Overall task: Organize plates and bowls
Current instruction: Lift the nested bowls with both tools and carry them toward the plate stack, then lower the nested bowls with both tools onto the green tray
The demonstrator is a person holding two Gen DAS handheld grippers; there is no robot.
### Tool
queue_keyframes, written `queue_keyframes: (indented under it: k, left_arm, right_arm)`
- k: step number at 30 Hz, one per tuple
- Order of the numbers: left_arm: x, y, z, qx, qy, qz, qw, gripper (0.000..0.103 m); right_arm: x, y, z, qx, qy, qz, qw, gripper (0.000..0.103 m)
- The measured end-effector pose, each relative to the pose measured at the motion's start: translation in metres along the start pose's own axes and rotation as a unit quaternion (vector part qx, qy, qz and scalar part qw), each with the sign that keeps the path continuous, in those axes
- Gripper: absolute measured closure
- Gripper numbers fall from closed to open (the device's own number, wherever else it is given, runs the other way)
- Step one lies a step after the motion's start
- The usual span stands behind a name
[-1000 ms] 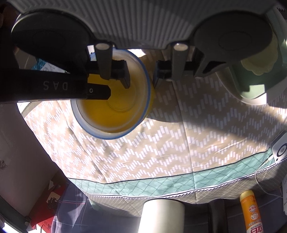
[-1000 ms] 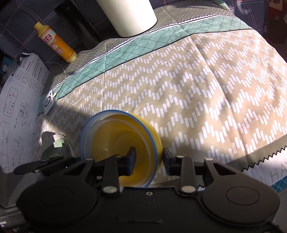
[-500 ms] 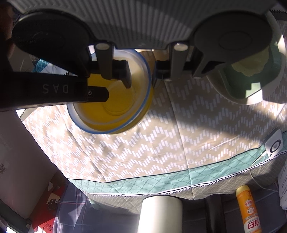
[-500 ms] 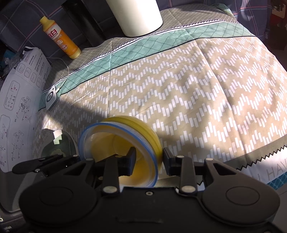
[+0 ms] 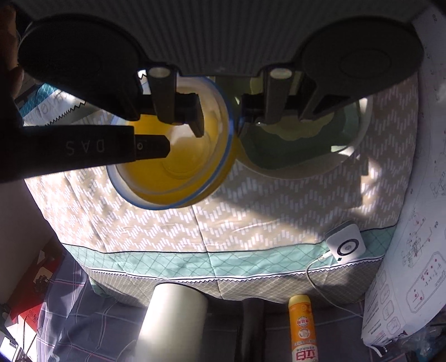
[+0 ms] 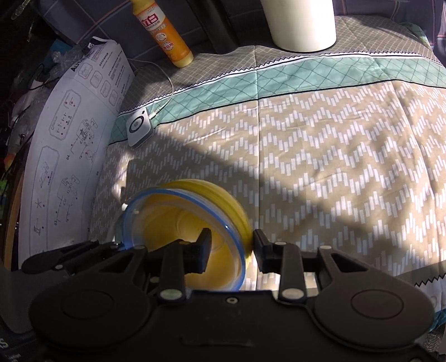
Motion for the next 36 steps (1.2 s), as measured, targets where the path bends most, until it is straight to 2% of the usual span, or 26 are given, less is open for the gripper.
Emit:
queue_keyframes:
  k: [6, 12, 24, 36]
  left_arm:
    - [-0.01, 0.056, 0.008, 0.034, 0.012, 0.045, 0.9983, 0.079]
    - [-0.021, 0.082, 0.009, 0.044, 0.02, 0.068, 0.9966, 0.079]
    - [-0.034, 0.099, -0.01, 0.042, 0.05, 0.091, 0.9937, 0.079]
    - [-0.031, 0.11, -0.02, 0.035, 0.048, 0.112, 0.9919, 0.074]
  right_arm:
    - [-0.001, 0.05, -0.026, 0.031, 0.04, 0.04, 0.998, 0.07]
    - [-0.007, 0.078, -0.046, 0.043, 0.076, 0.055, 0.995, 0.07]
    - [-0.016, 0.081, -0.073, 0.035, 0.118, 0.055, 0.991, 0.07]
    - [-0.009, 0.081, -0.088, 0.036, 0.114, 0.046, 0.992, 0.07]
Point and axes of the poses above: each gripper's, at about its wrist camera, not at the fingertips, and z roughly against the way its jaws point, y to its left, x to its top, the point moved 9 cm from there along -z, roughly the way its jaws point, and after that the axes turned 5 degrees about x, right-handed, at the moved point
